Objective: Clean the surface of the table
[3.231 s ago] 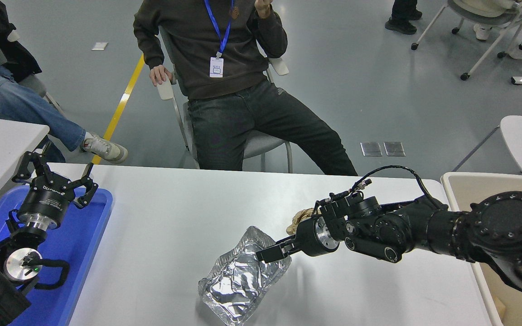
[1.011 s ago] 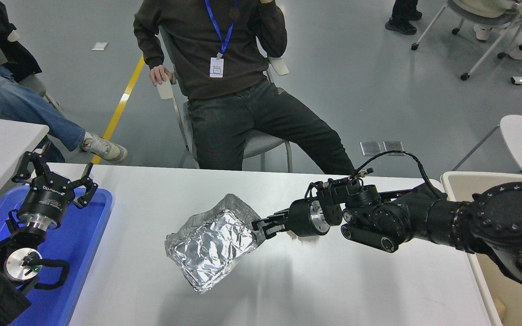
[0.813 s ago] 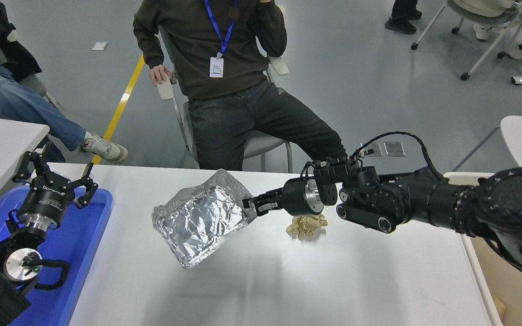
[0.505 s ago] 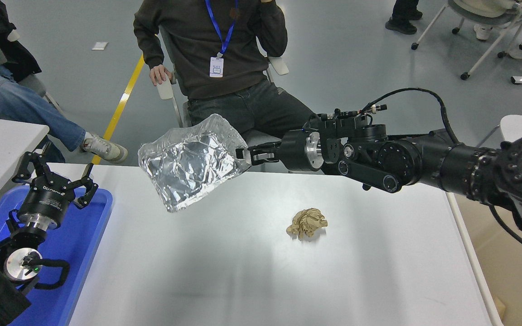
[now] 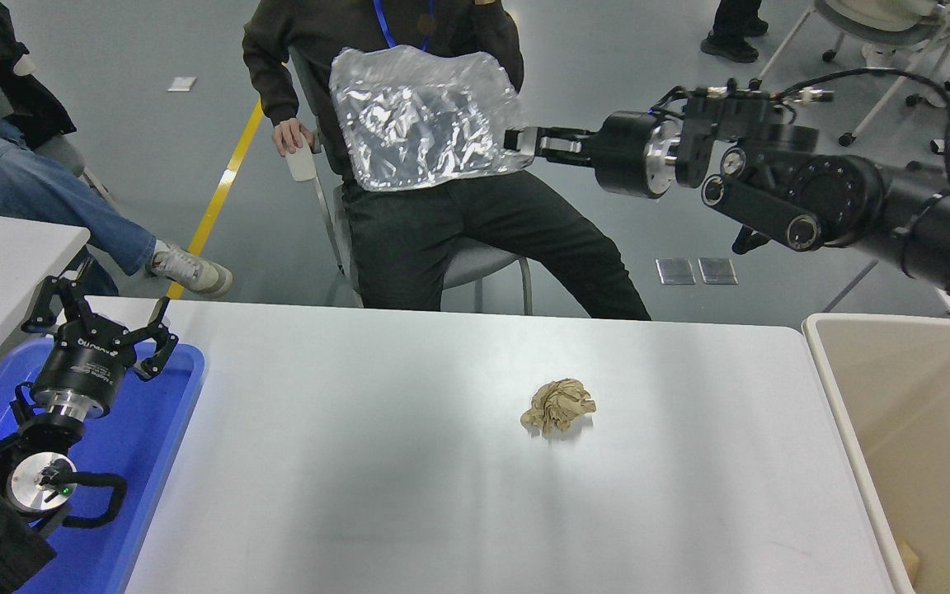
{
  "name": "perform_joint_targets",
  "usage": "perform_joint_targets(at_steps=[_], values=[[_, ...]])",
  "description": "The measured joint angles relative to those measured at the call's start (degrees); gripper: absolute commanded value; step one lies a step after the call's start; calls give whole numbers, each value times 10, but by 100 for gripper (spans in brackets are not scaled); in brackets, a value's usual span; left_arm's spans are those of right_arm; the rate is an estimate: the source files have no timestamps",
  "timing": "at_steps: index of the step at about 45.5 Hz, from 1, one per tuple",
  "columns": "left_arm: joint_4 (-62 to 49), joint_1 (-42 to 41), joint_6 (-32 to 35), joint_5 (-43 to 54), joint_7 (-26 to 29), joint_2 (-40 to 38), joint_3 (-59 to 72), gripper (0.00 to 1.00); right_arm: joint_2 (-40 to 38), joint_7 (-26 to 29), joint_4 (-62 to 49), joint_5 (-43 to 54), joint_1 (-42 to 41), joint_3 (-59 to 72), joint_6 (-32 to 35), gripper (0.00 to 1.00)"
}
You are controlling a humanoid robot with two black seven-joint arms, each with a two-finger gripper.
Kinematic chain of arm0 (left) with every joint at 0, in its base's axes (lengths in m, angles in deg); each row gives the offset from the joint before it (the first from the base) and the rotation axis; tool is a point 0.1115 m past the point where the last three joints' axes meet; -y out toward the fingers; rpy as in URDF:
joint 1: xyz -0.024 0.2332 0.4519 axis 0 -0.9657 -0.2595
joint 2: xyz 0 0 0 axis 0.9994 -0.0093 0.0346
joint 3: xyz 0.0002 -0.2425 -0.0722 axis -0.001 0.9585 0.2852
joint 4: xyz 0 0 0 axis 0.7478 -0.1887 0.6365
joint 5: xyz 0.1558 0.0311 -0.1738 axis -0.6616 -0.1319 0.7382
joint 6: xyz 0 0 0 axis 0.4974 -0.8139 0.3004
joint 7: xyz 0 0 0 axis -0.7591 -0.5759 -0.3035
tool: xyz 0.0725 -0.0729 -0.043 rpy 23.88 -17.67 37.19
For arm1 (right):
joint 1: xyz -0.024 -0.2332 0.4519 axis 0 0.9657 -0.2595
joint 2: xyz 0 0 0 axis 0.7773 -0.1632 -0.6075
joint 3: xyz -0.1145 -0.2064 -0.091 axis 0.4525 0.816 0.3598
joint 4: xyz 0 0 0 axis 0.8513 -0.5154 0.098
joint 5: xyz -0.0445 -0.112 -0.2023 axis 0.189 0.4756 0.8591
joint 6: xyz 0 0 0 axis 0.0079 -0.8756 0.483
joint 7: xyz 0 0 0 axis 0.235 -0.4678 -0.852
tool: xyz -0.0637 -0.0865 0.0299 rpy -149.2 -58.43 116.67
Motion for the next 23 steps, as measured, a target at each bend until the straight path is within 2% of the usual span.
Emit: perform_joint_targets(at_steps=[12, 23], values=[[0, 0, 0, 0, 0, 0, 0, 100, -82, 0, -78, -36, 31, -21, 27, 0], [0, 0, 0, 0, 0, 0, 0, 100, -149, 0, -160, -69, 96, -26, 42, 0]])
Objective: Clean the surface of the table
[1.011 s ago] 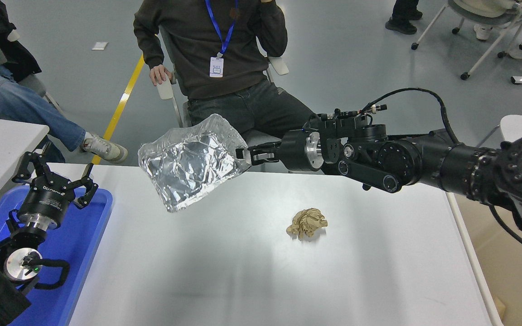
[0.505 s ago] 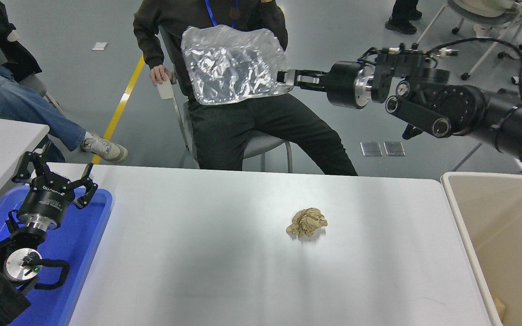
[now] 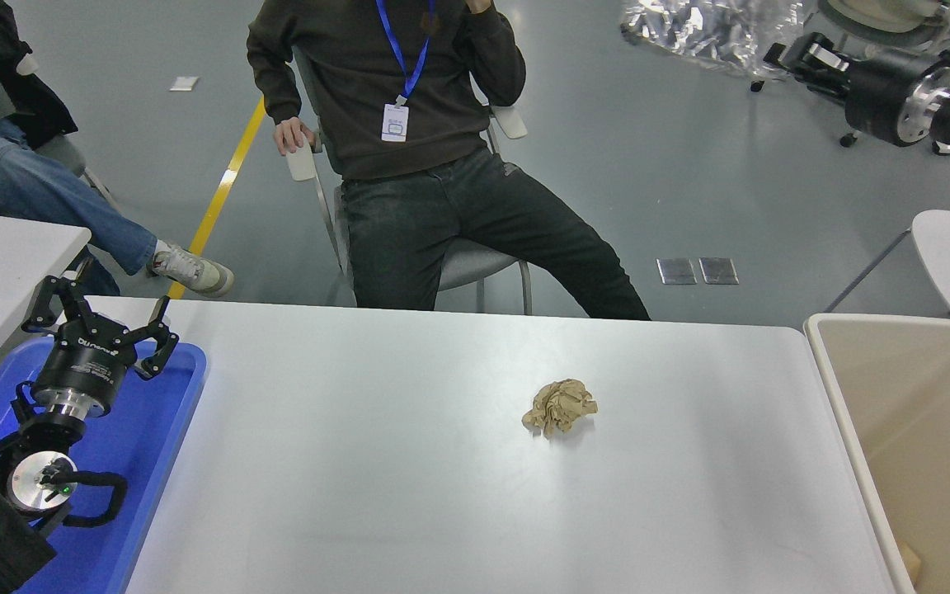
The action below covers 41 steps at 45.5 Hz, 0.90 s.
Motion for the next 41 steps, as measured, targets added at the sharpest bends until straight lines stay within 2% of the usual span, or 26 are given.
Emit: perform_joint_targets(at_steps=[25, 32, 41], values=[[0, 0, 0, 0, 0, 0, 0, 100, -43, 11, -174, -52, 162, -3, 8, 0], [0, 0, 0, 0, 0, 0, 0, 100, -55, 37, -194, -70, 197, -3, 8, 0], [0, 0, 0, 0, 0, 0, 0, 100, -65, 103, -208, -81, 226, -3, 3, 0]])
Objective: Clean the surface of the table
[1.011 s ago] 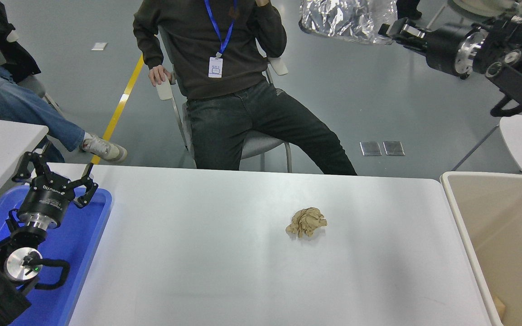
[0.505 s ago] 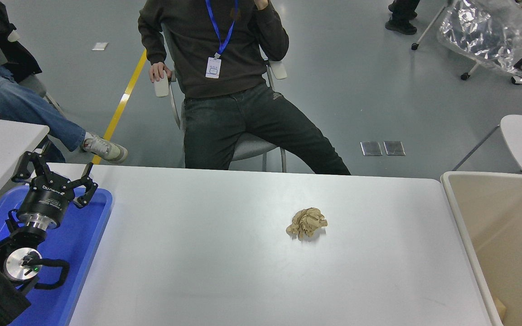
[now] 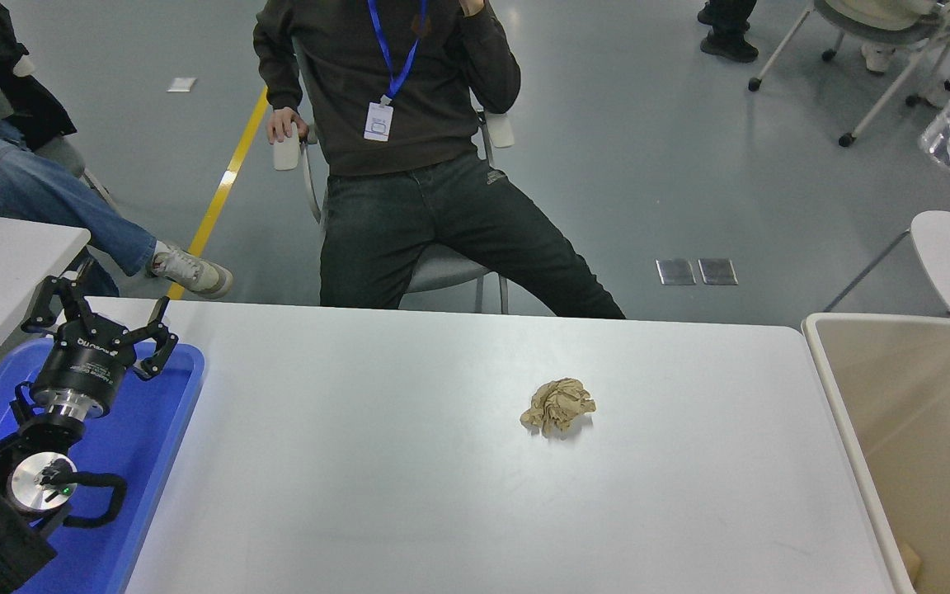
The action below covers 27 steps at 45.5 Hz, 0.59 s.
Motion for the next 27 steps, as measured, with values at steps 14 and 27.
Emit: perform_joint_targets(at_steps=[14, 27], values=[[0, 0, 0, 0, 0, 0, 0, 100, 2, 119, -22, -6, 27, -14, -19, 0], [0, 0, 0, 0, 0, 0, 0, 100, 16, 203, -28, -7, 50, -27, -46, 0]])
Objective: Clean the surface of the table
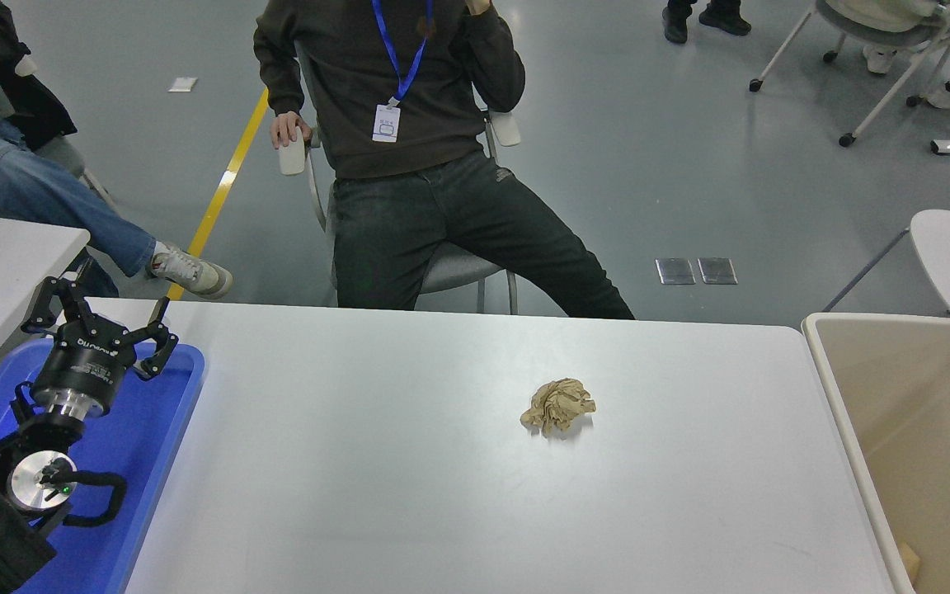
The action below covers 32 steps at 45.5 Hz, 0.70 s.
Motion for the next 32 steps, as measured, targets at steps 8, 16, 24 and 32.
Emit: perform_joint_targets(at_steps=[8, 16, 24, 32], values=[[0, 0, 0, 0, 0, 0, 0, 100, 26, 24, -1, 0, 28, -3, -23, 0], [0, 0, 0, 0, 0, 0, 0, 100, 56, 34, -2, -1, 65, -19, -44, 0], [0, 0, 0, 0, 0, 0, 0, 100, 84, 38, -2, -1, 100, -33, -64, 0], [0, 0, 0, 0, 0, 0, 0, 100, 110, 40, -1, -1, 132, -39, -79, 0]])
